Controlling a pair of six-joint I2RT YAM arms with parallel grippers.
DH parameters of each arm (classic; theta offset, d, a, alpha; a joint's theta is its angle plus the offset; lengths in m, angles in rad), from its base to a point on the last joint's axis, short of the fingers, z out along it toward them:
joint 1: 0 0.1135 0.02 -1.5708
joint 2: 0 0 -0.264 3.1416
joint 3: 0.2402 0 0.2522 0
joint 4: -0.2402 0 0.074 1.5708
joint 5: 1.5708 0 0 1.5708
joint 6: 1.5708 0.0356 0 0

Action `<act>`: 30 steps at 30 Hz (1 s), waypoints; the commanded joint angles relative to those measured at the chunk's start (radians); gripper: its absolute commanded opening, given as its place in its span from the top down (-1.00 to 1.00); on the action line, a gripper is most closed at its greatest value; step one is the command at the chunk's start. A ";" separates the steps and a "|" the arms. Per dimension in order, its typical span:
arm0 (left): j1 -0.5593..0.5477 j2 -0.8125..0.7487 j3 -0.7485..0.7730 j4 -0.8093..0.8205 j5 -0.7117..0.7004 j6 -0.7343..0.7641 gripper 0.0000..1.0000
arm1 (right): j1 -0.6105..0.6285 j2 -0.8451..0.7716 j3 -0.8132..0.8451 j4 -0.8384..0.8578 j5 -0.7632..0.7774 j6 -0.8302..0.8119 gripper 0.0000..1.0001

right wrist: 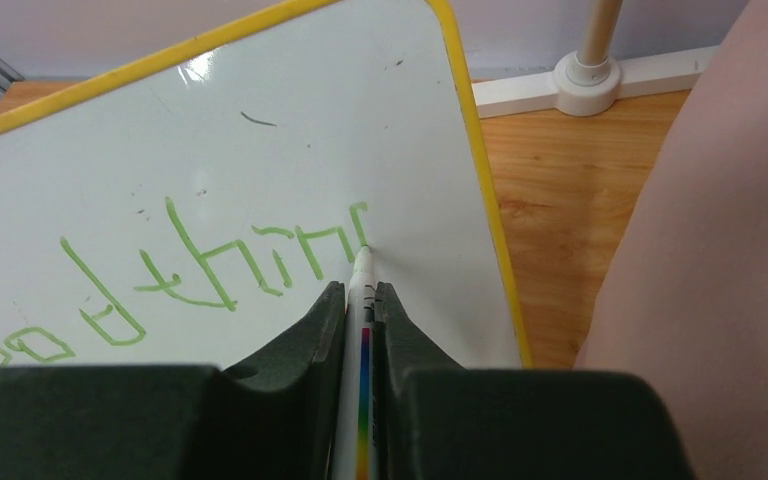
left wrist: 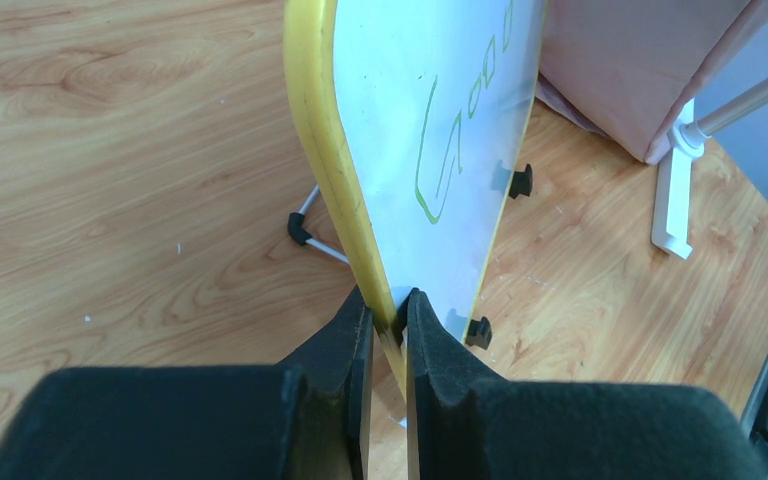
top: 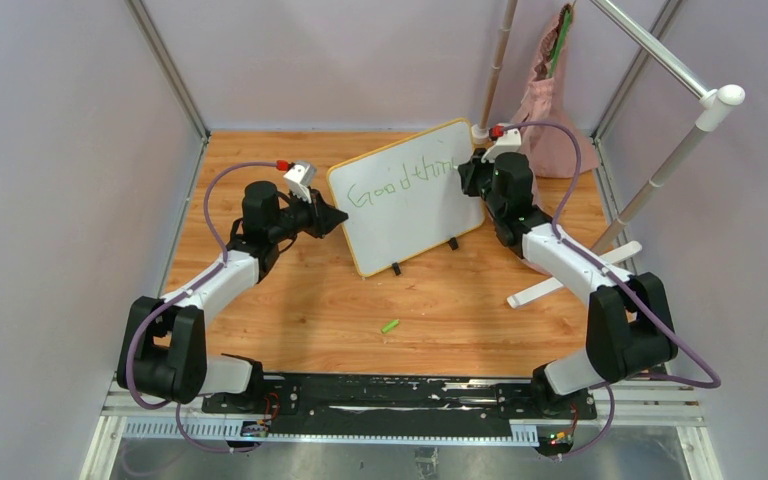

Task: Write a sentence on the whiteboard

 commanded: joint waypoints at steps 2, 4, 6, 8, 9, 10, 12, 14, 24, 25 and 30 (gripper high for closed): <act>-0.004 -0.005 -0.005 -0.038 -0.081 0.114 1.00 | 0.008 -0.029 -0.036 0.007 0.015 -0.006 1.00; -0.006 -0.007 -0.005 -0.038 -0.081 0.114 1.00 | 0.007 -0.029 -0.034 0.000 0.026 -0.008 1.00; -0.006 -0.008 -0.006 -0.038 -0.080 0.114 1.00 | 0.006 -0.026 -0.026 -0.005 0.035 -0.013 1.00; -0.007 -0.009 -0.007 -0.038 -0.080 0.114 1.00 | 0.003 -0.020 -0.013 -0.014 0.041 -0.016 1.00; -0.007 -0.010 -0.007 -0.038 -0.080 0.114 1.00 | 0.003 -0.016 -0.003 -0.020 0.045 -0.020 1.00; -0.007 -0.010 -0.006 -0.037 -0.080 0.115 1.00 | 0.001 -0.012 0.007 -0.028 0.050 -0.022 1.00; -0.007 -0.012 -0.008 -0.037 -0.080 0.117 1.00 | 0.000 -0.007 0.021 -0.033 0.054 -0.027 1.00; -0.007 -0.012 -0.008 -0.038 -0.081 0.117 1.00 | -0.003 -0.003 0.037 -0.043 0.057 -0.031 1.00; -0.009 -0.011 -0.008 -0.038 -0.080 0.118 1.00 | -0.014 0.008 0.069 -0.049 0.071 -0.042 1.00; -0.009 -0.011 -0.008 -0.038 -0.080 0.118 1.00 | -0.015 0.010 0.072 -0.048 0.069 -0.041 1.00; -0.010 -0.011 -0.008 -0.038 -0.078 0.120 1.00 | -0.014 0.020 0.091 -0.045 0.054 -0.041 1.00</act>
